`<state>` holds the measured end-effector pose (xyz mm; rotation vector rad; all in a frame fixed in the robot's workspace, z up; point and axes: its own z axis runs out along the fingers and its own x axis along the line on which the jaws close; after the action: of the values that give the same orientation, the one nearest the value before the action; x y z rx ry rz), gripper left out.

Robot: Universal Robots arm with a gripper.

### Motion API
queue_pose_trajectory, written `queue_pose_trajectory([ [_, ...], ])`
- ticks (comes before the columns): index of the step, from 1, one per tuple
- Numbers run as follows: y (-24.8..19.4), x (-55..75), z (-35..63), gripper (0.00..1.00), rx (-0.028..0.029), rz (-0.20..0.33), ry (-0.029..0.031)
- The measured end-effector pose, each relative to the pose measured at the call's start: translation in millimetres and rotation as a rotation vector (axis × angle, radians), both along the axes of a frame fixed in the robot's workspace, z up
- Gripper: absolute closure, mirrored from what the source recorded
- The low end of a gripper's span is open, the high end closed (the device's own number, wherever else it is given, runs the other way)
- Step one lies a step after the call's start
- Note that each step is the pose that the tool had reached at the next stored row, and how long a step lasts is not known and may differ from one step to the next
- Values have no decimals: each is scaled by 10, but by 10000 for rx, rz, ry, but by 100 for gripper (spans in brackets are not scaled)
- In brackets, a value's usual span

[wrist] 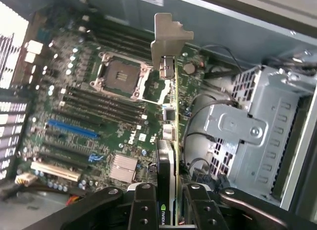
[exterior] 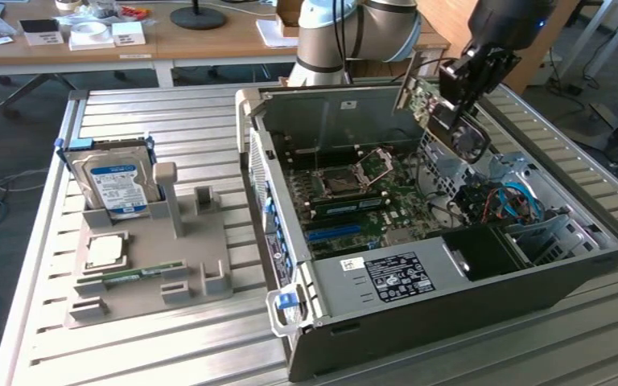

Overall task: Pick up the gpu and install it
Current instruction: 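Insert the gpu into the slot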

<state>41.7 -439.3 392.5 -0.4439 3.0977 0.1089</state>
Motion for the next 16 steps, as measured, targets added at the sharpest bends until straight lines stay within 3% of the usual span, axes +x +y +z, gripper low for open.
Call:
queue_pose_trajectory([
  [16, 0, 0, -20, 74, 0, 2920, 1],
])
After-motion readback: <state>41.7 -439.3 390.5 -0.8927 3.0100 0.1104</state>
